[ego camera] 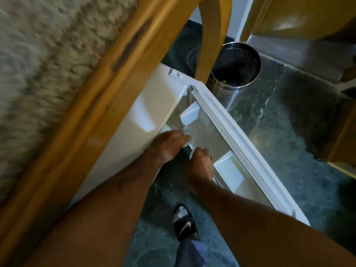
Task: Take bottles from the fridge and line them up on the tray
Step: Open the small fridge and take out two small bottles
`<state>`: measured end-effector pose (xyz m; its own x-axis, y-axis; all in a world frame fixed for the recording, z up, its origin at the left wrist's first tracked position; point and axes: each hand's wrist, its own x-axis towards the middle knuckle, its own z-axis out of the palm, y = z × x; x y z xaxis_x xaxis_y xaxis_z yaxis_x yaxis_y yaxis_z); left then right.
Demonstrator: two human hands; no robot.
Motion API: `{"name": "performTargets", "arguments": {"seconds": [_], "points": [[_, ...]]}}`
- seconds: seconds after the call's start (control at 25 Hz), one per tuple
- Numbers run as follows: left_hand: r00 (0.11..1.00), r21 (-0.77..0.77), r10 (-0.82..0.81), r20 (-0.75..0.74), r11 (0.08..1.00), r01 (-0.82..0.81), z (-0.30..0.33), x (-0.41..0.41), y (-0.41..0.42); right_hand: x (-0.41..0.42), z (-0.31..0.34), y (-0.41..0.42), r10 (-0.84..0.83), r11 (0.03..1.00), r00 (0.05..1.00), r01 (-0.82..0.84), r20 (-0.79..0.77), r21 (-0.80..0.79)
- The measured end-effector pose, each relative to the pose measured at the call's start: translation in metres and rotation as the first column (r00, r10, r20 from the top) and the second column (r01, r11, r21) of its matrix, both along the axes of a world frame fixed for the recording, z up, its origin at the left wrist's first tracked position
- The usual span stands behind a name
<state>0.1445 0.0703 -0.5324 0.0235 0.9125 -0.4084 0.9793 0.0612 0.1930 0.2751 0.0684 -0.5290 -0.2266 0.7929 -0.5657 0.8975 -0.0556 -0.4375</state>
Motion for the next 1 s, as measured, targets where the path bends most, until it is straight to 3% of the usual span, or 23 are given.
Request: {"name": "performTargets", "arguments": {"seconds": [0.24,0.36,0.52,0.76,0.84,1.0], "points": [[0.979,0.314,0.029,0.200,0.945,-0.092,0.075,0.023,-0.047,0.039,0.070,-0.046,0.041,0.998,0.989,-0.048,-0.144,-0.043],[0.994,0.282,-0.044,0.101,0.959,0.013,0.107,0.044,-0.057,0.066,0.113,-0.048,0.151,0.988,0.977,-0.153,-0.149,-0.004],[0.994,0.281,-0.052,0.098,0.960,0.022,0.169,0.066,-0.046,0.097,0.186,-0.015,0.265,0.964,0.957,-0.262,-0.119,0.037],[0.991,0.349,-0.135,-0.001,0.929,0.127,0.280,0.079,0.009,0.161,0.304,0.060,0.160,0.976,0.974,-0.132,-0.158,0.173],[0.987,0.364,-0.155,-0.030,0.918,0.155,0.296,0.087,0.036,0.179,0.322,0.084,0.110,0.973,0.974,-0.065,-0.196,0.221],[0.982,0.381,-0.188,-0.023,0.906,0.183,0.279,0.118,0.084,0.196,0.307,0.122,0.183,0.942,0.980,-0.151,-0.081,0.300]]}}
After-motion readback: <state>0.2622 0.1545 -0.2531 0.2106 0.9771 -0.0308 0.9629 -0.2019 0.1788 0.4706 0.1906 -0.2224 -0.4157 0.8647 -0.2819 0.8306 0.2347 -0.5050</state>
